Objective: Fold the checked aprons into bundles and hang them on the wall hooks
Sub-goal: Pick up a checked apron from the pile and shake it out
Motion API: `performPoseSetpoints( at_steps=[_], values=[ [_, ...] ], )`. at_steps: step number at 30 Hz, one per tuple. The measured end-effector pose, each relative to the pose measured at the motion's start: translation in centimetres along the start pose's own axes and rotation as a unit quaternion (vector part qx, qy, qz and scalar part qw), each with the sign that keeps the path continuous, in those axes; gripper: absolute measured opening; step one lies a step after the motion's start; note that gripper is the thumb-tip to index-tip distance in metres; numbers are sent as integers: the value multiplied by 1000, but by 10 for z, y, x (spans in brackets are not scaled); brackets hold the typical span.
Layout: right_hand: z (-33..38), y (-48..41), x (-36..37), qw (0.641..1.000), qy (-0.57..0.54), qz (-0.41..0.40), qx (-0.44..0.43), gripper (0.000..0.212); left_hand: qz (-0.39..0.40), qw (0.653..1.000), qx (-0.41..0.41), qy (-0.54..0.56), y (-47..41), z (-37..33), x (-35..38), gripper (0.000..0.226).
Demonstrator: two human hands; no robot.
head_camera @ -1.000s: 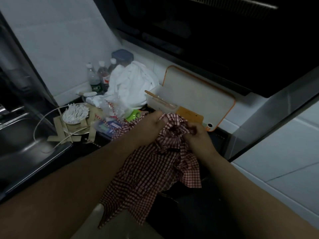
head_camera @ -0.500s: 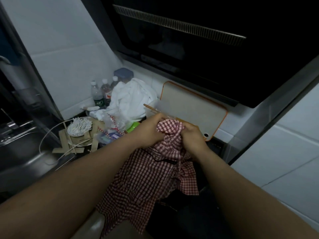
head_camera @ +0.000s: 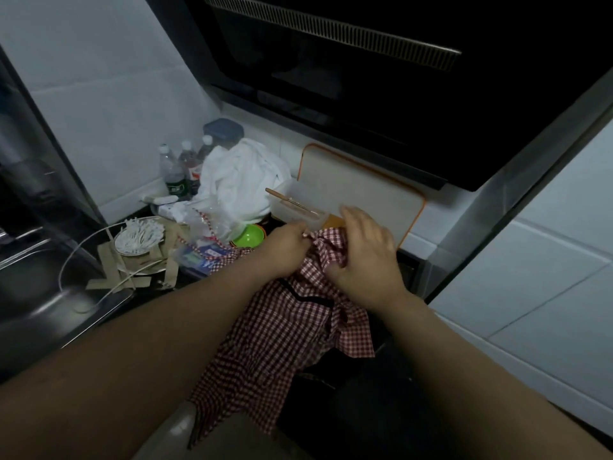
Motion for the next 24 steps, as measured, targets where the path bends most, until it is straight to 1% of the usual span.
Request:
performPoseSetpoints(
  at_steps=[1, 2, 3, 4, 5, 6, 8, 9, 10, 12, 13, 15, 16, 17, 18, 19, 20, 21, 22, 23, 24],
  values=[
    [12, -4, 8, 999, 30, 16, -25, 101, -1, 1000, 6, 8, 0, -6, 1, 17],
    [19, -6, 22, 997, 32, 61, -26, 102, -1, 1000, 9, 20, 3, -10, 1, 18],
    [16, -9, 39, 993, 18, 113, -7, 96, 3, 999, 12, 33, 6, -14, 1, 16],
    [8, -12, 51, 989, 0, 148, 18, 76, 11, 999, 15, 43, 8, -16, 0, 11],
    [0, -13, 59, 985, -13, 168, 39, 44, 25, 999, 16, 43, 12, -15, 0, 9],
    [-10, -15, 62, 984, -43, 163, 49, 21, 47, 998, 15, 29, 16, -12, 1, 18],
    [-32, -18, 67, 978, -124, 147, 75, 28, 95, 995, 9, -24, 25, 6, 7, 41],
    [-38, -17, 64, 976, -151, 133, 82, 30, 106, 993, 7, -56, 31, 18, 9, 47],
    [-41, -16, 61, 977, -156, 123, 82, 31, 107, 991, 9, -82, 35, 30, 13, 44],
    [-45, -15, 59, 979, -148, 118, 81, 30, 80, 991, 17, -106, 40, 52, 17, 23],
    [-46, -13, 55, 981, -140, 108, 85, 32, 61, 993, 9, -105, 41, 64, 17, 18],
    [-49, -11, 44, 984, -133, 87, 77, 32, 18, 996, -13, -83, 41, 77, 11, 23],
    [-53, -11, 45, 982, -144, 95, 74, 28, 1, 998, -25, -59, 40, 79, 5, 26],
    [-59, -10, 49, 976, -166, 120, 78, 24, -15, 999, -40, -32, 39, 79, -2, 29],
    [-67, -7, 58, 961, -204, 162, 91, 24, -31, 998, -61, -4, 38, 78, -10, 31],
    [-71, -1, 68, 941, -243, 211, 108, 29, -48, 995, -81, 22, 37, 77, -17, 32],
    [-72, 4, 75, 923, -270, 245, 123, 40, -58, 993, -94, 41, 37, 75, -21, 34],
    [-71, 7, 78, 921, -268, 251, 128, 56, -57, 993, -94, 48, 35, 69, -21, 34],
    [-66, 5, 74, 939, -229, 227, 121, 74, -44, 994, -85, 46, 35, 60, -18, 34],
    [-54, -1, 65, 962, -175, 186, 95, 88, -21, 996, -72, 37, 33, 49, -10, 33],
    [-36, -7, 60, 978, -129, 154, 51, 96, 6, 998, -53, 27, 30, 37, 0, 31]
  ],
)
Point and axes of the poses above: each hand's wrist, its own y-axis away from the middle knuckle, its own x-axis out of the palm, z = x × y, the point moved 10 cm from there along -y, towards the middle knuckle, and after that the axes turned 11 degrees about z, right-handed, at the moved point
